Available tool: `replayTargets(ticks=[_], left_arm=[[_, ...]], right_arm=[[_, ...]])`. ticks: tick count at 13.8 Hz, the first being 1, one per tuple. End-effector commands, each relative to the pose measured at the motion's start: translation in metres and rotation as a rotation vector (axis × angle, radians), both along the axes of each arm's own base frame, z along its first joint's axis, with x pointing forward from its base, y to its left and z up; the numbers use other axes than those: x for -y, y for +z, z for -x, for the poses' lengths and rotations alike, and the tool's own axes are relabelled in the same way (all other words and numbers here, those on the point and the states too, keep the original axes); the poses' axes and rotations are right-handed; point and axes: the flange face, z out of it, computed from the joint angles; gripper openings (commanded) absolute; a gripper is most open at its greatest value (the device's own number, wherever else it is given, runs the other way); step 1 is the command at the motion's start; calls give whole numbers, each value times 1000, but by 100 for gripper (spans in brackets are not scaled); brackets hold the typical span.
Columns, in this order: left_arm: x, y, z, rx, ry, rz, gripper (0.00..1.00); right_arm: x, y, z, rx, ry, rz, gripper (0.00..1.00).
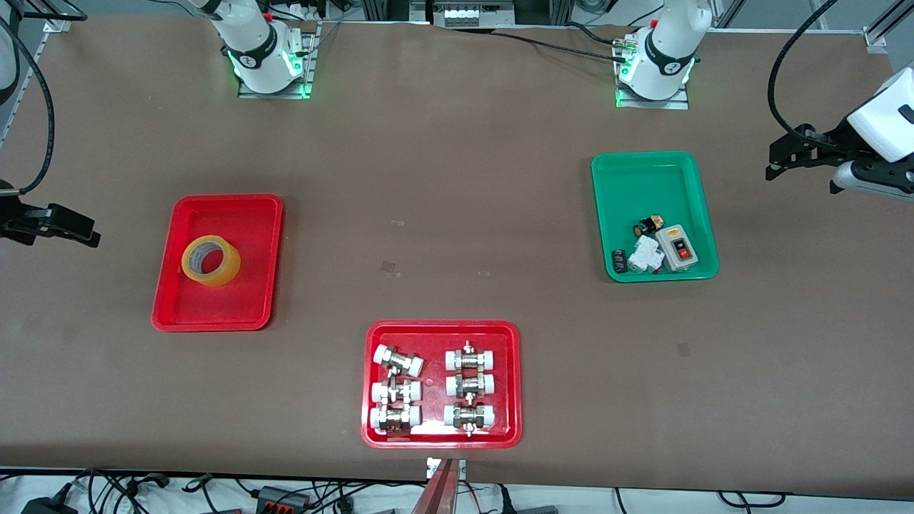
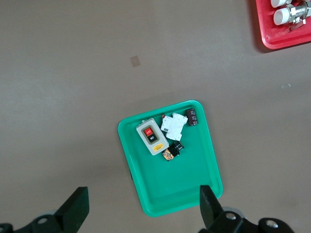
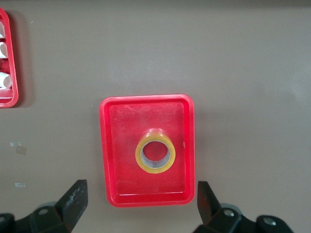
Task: Left arm passes tape to right arm into tray
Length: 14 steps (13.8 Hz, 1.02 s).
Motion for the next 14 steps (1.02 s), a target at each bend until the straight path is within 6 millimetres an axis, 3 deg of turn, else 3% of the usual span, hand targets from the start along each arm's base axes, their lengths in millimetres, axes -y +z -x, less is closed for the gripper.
replayTargets(ticks=[1,8,14], left_arm=[[-24,-3,2,-9,15,-25,100],[-26,-3,2,-12,18,-25,100],[-23,-3,3,-14,12,-25,100]], right_arm=[[-7,7,6,12,-7,9,100],[-6,15,17,24,-19,13,100],[-6,-11,70,-2,-15,0,100]])
